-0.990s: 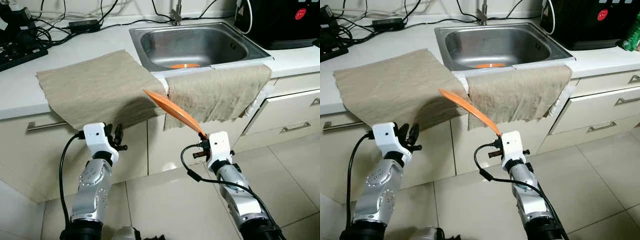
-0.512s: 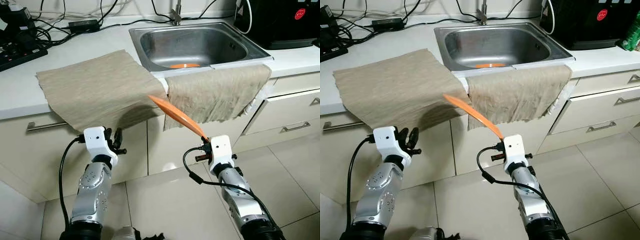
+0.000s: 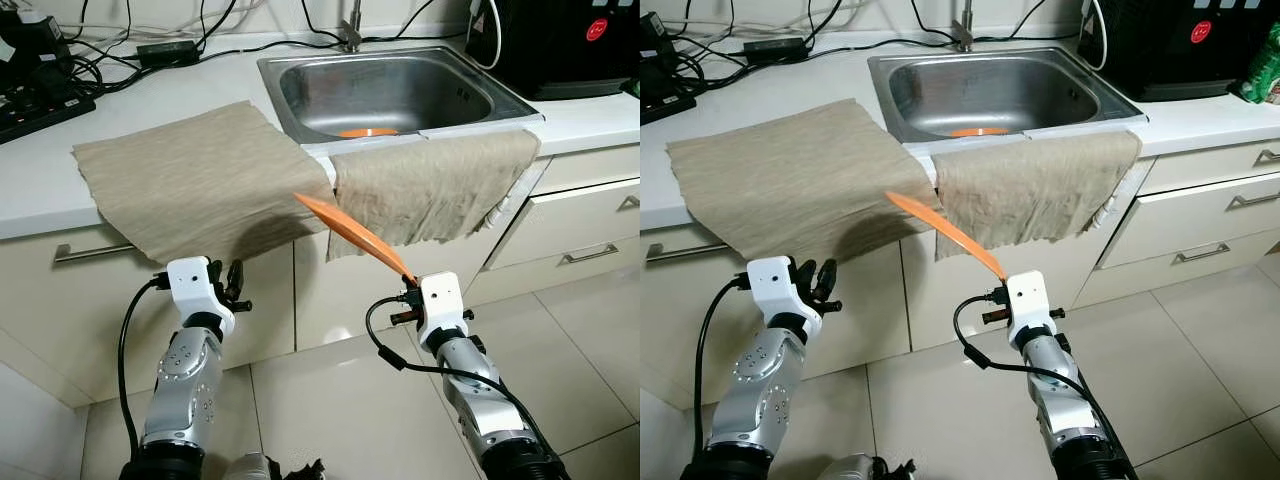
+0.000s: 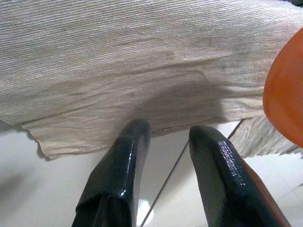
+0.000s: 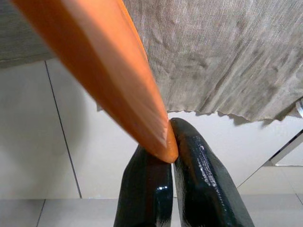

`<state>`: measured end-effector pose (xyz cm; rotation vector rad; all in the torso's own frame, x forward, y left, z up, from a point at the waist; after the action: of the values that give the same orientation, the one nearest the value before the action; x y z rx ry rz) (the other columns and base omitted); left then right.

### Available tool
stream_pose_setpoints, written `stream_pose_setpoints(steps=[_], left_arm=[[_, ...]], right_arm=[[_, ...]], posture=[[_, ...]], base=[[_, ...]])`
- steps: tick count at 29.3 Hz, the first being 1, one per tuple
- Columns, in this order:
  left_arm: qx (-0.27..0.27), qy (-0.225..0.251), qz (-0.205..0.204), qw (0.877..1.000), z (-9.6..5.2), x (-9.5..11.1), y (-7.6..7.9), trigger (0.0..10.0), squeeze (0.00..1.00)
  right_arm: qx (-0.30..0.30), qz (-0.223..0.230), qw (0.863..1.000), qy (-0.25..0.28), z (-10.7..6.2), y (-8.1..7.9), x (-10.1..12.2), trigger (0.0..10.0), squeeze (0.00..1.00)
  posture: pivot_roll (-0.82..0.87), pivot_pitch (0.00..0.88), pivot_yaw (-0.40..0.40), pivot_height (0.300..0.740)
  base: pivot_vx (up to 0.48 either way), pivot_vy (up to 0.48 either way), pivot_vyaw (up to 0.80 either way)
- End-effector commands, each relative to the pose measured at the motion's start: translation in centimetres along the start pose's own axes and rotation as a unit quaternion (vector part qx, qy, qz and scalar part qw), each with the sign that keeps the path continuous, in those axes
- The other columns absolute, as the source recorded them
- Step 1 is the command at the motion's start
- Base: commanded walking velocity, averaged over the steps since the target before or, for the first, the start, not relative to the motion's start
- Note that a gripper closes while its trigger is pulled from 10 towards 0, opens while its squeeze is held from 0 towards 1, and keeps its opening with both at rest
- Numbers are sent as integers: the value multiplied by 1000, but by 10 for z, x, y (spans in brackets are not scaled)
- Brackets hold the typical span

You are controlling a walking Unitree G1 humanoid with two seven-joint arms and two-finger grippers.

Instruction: Kitchen organization

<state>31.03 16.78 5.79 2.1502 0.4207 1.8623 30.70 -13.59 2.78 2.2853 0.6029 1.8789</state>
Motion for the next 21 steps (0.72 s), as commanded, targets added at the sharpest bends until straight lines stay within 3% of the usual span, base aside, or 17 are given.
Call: stream_pose_setpoints(steps=[1, 21], left_arm=[[0, 2, 2, 1000, 2, 1, 0, 10000, 0], [0, 2, 2, 1000, 2, 1, 0, 10000, 0]], right_arm=[[-14, 1, 999, 32, 5, 7, 15, 0, 0], [-14, 1, 999, 32, 5, 7, 15, 0, 0]], posture=[[53, 0, -6, 740], [53, 0, -6, 740]], base=[[0, 0, 0], [0, 0, 0]])
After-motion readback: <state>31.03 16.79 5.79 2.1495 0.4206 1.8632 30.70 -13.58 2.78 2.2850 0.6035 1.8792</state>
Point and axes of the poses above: a point about 5 cm out from each wrist's last joint towards the gripper, its own z axis pointing out of the wrist towards the gripper, its own x axis along the axis of the wrist's last joint, y = z × x, the point moved 3 cm from there along z, pointing out of the wrist towards the gripper, and after that the axes turned 12 degrees about -z, right-handed, at the moved point
